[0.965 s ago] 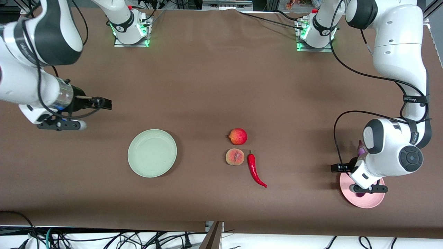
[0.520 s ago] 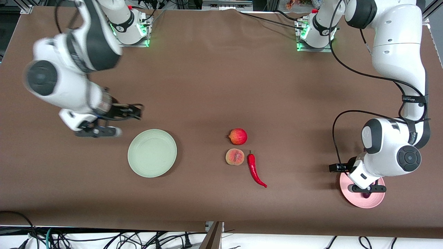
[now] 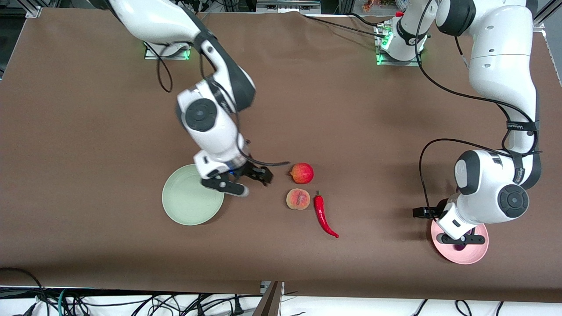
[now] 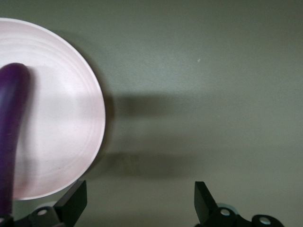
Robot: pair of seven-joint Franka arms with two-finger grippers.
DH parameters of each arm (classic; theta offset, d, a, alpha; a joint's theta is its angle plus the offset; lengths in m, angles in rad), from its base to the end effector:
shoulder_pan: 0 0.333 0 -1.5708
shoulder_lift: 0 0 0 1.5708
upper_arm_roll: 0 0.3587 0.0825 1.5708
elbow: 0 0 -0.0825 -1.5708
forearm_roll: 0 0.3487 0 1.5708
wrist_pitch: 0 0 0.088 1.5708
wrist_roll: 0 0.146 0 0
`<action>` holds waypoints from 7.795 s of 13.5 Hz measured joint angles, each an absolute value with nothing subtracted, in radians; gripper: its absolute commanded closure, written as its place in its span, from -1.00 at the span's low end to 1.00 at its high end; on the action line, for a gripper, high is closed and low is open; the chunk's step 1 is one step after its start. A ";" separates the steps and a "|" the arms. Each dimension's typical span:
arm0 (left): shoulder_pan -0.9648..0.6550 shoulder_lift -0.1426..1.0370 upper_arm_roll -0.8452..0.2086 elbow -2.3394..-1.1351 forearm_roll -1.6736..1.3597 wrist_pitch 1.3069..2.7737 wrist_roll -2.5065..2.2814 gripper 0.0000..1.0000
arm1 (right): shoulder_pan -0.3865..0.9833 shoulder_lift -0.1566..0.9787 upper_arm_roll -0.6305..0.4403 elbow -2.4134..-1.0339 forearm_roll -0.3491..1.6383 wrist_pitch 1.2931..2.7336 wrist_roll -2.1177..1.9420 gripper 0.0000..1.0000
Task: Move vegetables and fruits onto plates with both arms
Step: 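Grasp the peach with the right gripper while the left gripper reaches the chili, then place the peach on the green plate while the left gripper lifts the chili, then lower the chili onto the pink plate while the right gripper grasps the apple, then carry the red apple onto the green plate while the left gripper withdraws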
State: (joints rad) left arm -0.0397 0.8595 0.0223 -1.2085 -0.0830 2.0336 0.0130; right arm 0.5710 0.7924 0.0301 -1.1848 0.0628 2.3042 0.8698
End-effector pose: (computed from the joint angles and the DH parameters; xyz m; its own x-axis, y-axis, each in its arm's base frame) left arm 0.7541 -0.0253 0.2622 0.9994 -0.0005 -0.0343 0.0014 -0.9984 0.0565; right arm 0.6594 0.4468 0.3544 0.9334 -0.3279 0.1455 -0.2755 -0.9149 -0.2949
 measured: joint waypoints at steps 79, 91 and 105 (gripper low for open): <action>0.033 0.878 0.112 -1.326 -0.140 2.347 0.321 -1.00 | 0.769 1.081 -0.001 -1.109 0.063 2.559 1.807 -0.05; 0.037 0.595 0.117 -1.277 -0.155 1.838 0.145 -1.00 | 0.428 0.916 0.132 -1.047 0.065 2.123 1.198 1.00; 0.014 0.152 0.004 -1.477 0.027 1.542 -0.039 -1.00 | 0.231 0.799 0.119 -1.185 0.061 1.962 0.781 -1.00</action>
State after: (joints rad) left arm 0.0144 0.1522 0.0041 -1.4767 0.0268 1.5423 -0.0388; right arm 0.2309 0.7990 0.1187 -1.1853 0.0609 1.9622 0.7808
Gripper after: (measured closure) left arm 0.000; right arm 0.000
